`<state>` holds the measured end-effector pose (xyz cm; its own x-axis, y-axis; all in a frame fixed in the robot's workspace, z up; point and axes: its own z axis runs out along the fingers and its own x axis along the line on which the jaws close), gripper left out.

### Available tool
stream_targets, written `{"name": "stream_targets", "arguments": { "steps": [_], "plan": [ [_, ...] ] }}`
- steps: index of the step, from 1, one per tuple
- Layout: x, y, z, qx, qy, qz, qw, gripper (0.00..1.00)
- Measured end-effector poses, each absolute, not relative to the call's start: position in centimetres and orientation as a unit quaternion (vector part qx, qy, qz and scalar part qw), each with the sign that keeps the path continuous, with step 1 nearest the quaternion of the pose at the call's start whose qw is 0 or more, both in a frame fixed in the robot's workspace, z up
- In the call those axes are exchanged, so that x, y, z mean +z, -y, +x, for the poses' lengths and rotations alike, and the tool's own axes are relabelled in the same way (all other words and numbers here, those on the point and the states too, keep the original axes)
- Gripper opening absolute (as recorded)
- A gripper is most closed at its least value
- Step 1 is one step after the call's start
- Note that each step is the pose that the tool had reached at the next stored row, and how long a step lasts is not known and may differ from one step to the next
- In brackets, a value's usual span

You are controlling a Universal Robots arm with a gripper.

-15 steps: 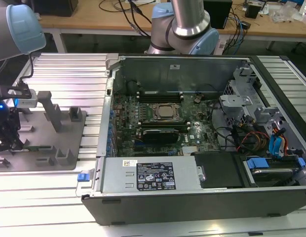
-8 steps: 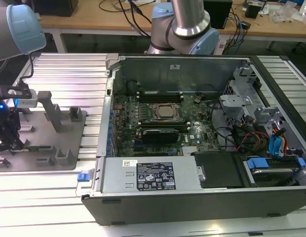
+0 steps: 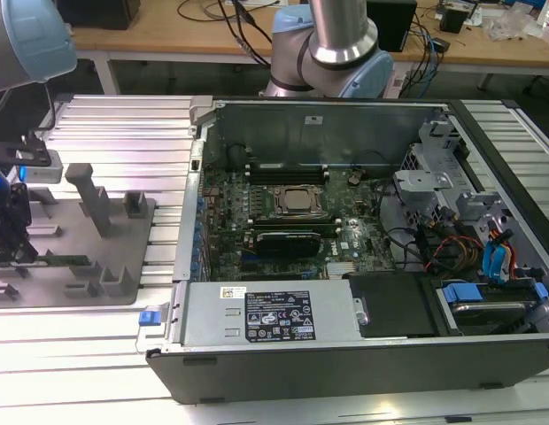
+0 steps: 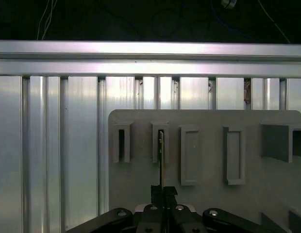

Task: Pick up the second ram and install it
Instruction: 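Pick up the second ram and move it above second insertion slot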

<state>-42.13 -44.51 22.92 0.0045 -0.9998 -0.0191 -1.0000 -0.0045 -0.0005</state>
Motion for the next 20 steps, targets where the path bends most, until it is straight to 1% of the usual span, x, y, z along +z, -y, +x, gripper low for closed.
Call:
{"name": "stream_targets", "arguments": {
  "steps": [20],
  "plan": [
    [28.6, 44.5, -42.1, 0.007, -0.706, -0.709, 0.007, 0.09]
  ]
}}
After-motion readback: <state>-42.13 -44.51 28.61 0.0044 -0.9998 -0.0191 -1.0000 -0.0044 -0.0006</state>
